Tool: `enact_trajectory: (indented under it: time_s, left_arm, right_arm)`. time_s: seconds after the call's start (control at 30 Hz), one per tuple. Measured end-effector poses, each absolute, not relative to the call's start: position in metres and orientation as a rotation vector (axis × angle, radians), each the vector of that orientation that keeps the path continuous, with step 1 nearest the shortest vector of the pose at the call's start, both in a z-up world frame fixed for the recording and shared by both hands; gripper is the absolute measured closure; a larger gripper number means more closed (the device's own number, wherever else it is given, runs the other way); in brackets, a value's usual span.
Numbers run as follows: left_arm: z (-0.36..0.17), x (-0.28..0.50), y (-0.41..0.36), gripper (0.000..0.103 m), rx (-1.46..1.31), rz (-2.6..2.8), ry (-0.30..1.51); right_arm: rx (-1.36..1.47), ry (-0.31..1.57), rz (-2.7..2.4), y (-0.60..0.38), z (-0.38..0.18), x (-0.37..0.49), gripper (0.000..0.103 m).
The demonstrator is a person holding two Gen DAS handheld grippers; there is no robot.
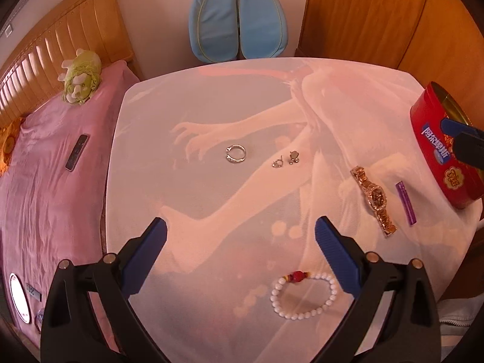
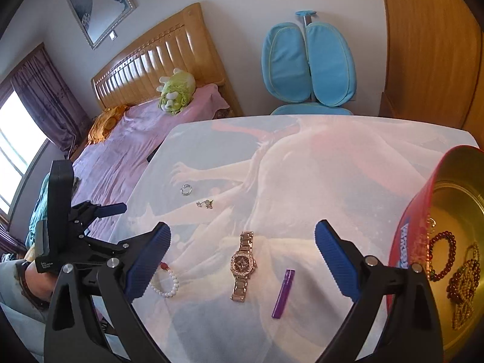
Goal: Organize jewelry
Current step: 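Withdraw both tools and move toward the remaining ring and earrings, then grasp the silver ring with the left tool while the right tool grasps the earrings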
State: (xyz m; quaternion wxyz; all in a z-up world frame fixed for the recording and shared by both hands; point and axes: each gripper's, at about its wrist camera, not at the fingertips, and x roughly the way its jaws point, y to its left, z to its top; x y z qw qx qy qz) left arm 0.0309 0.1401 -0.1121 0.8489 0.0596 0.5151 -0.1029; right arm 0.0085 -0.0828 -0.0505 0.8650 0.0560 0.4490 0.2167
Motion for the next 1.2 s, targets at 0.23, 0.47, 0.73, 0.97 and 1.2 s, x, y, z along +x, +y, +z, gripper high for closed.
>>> enact_trajectory:
  time_s: [0.23, 0.47, 0.73, 0.97, 1.2]
  left_arm:
    - [-0.129, 0.06, 0.154, 0.007, 0.123, -0.251, 1.06]
    - [-0.144, 0.092, 0.161, 0.007, 0.208, -0.321, 1.007]
    - [-0.153, 0.101, 0.155, 0.007, 0.277, -0.423, 0.96]
    - [-0.157, 0.103, 0.148, 0.013, 0.322, -0.51, 0.909]
    - [-0.153, 0.098, 0.146, 0.082, 0.297, -0.593, 0.859]
  right_arm:
    - [0.061, 1.005, 0.481, -0.049, -0.079, 0.032, 0.006]
    - [0.026, 1.032, 0.482, -0.017, -0.103, 0.057, 0.006]
    - [-0.075, 1.047, 0.526, 0.011, -0.132, 0.071, 0.03]
    - [-0.16, 0.983, 0.556, 0.024, -0.133, 0.074, 0.061]
    - [-0.293, 0.913, 0.616, 0.038, -0.138, 0.06, 0.09]
